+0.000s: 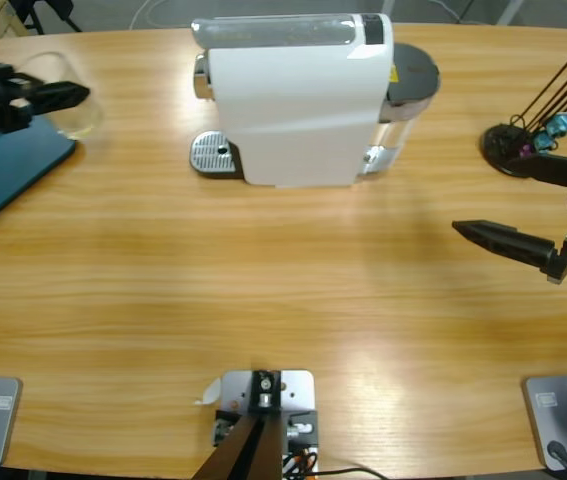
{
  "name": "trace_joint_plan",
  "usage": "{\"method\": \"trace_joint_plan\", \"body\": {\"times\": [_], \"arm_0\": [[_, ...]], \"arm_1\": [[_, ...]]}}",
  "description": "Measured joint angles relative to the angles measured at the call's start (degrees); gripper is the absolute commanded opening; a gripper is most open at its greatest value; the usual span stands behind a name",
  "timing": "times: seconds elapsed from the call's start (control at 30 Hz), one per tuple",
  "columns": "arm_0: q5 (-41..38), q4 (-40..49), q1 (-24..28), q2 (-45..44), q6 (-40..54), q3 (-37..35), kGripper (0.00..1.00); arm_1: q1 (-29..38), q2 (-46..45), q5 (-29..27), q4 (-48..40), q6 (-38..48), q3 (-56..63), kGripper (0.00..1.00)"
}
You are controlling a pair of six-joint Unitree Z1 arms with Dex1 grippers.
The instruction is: Pour coffee
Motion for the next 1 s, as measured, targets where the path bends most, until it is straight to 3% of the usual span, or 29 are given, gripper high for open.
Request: {"method": "trace_joint_plan", "body": {"times": [0.17,0.37,0.63,0.67,0.73,0.77,1.0], "arm_0": [[6.9,0.0,4.1,-0.3,-6.9,4.5,0.476],[7.8,-0.6,12.9,1.2,-9.7,7.0,0.476],[7.7,-8.4,18.6,7.7,-10.6,7.1,0.491],[7.7,-10.6,19.6,10.8,-10.6,7.2,0.570],[7.7,-11.9,20.0,11.9,-10.9,7.4,0.862],[7.7,-13.0,20.2,13.3,-11.2,7.6,0.948],[6.6,-22.9,20.5,20.5,-11.4,11.0,0.996]], "arm_1": [[0.0,0.0,0.1,0.0,0.0,0.0,1.000],[0.0,0.0,0.5,0.0,0.0,0.0,1.000],[0.0,0.0,1.3,0.0,0.0,0.0,1.000],[0.0,0.0,1.3,0.0,0.0,0.0,1.000],[0.0,0.0,1.4,0.0,0.0,0.0,1.000],[0.0,0.0,1.5,-0.1,0.0,0.0,1.000],[0.0,0.0,1.6,-0.2,0.0,0.0,1.000]]}}
